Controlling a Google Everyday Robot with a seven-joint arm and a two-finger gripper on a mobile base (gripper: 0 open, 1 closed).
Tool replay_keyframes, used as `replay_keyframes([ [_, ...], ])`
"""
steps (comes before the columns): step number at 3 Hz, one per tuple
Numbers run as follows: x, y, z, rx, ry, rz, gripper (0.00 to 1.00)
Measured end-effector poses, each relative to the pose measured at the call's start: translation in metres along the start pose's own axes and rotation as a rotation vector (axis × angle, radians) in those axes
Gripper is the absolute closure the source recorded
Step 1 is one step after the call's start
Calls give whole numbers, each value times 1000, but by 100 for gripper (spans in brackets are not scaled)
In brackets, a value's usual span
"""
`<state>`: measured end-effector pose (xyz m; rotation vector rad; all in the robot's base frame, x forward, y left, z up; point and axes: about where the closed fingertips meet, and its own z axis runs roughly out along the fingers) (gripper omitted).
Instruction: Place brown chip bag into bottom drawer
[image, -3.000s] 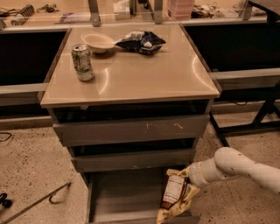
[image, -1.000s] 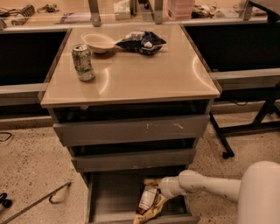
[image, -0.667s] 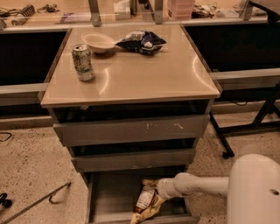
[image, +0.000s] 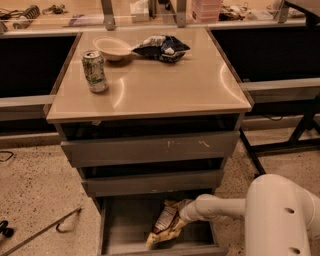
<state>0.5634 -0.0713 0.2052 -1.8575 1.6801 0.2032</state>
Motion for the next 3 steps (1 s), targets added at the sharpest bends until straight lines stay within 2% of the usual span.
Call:
replay_keyframes([
  [1, 11, -14, 7, 22, 17, 32, 100],
  [3, 11, -14, 7, 22, 17, 32, 58],
])
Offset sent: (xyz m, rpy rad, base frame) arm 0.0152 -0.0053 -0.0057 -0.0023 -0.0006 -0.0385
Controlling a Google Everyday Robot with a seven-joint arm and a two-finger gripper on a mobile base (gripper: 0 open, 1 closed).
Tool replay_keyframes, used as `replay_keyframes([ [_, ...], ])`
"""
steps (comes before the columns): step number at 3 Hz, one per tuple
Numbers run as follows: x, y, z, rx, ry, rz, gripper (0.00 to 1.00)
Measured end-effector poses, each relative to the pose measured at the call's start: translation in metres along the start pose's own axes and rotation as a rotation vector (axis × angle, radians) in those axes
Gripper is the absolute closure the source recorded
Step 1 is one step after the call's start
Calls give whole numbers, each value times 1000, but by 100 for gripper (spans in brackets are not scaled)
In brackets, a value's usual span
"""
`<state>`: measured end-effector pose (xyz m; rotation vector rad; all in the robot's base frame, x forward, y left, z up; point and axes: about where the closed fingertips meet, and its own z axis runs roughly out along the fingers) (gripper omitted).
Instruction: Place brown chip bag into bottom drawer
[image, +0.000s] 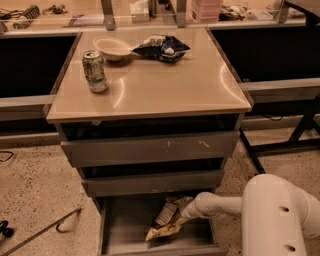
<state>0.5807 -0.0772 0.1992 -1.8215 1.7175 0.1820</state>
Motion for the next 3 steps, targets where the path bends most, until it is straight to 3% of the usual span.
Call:
replay_keyframes([
  [2, 0, 0, 0, 0, 0, 0, 11],
  [3, 0, 0, 0, 0, 0, 0, 0],
])
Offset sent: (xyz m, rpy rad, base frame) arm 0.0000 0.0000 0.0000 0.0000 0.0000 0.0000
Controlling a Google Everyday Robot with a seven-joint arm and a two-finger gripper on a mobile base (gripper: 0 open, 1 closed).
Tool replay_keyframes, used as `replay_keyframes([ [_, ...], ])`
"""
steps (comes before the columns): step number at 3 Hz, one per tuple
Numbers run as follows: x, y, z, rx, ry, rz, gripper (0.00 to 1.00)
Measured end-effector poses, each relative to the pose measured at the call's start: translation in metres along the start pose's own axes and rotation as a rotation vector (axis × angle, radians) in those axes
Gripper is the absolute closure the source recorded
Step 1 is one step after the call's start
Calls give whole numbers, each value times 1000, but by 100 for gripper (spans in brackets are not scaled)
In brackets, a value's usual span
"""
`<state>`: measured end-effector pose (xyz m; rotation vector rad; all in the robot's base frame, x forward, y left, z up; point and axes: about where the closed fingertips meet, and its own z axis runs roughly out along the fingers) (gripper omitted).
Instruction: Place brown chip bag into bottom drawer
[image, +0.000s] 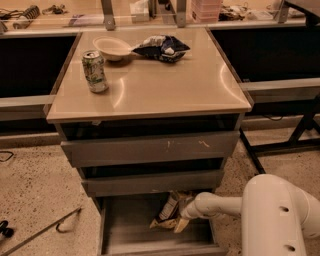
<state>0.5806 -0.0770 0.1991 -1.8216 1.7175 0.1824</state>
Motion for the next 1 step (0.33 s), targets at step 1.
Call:
replay_keyframes([
  [1, 0, 0, 0, 0, 0, 0, 0],
])
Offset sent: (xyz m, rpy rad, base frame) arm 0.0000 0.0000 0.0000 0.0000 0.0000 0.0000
